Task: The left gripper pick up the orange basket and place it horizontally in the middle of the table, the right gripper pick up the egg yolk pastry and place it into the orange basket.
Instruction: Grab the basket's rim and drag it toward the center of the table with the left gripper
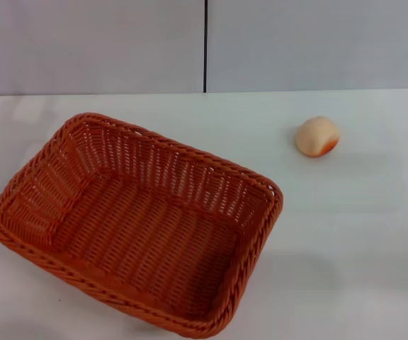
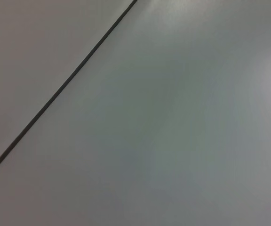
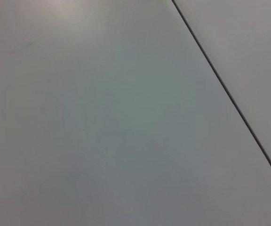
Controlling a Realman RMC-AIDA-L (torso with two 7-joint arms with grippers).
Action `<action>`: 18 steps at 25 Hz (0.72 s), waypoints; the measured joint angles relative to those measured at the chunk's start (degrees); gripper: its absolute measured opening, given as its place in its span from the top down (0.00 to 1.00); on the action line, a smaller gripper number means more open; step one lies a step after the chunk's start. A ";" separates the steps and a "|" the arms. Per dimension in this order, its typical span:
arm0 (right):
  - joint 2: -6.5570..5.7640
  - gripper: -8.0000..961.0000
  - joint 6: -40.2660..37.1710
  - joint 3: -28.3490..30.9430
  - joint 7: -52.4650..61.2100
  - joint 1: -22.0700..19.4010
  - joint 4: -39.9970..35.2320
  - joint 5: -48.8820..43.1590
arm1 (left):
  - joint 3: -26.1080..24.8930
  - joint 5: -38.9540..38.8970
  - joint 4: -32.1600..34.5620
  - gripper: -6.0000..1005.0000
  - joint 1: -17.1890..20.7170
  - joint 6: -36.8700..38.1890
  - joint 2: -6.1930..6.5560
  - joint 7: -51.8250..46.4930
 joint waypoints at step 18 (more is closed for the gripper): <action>0.18 0.36 0.08 -0.10 0.31 -1.20 1.48 -0.09 | 7.40 11.87 26.65 0.22 -0.74 -14.70 4.36 -22.25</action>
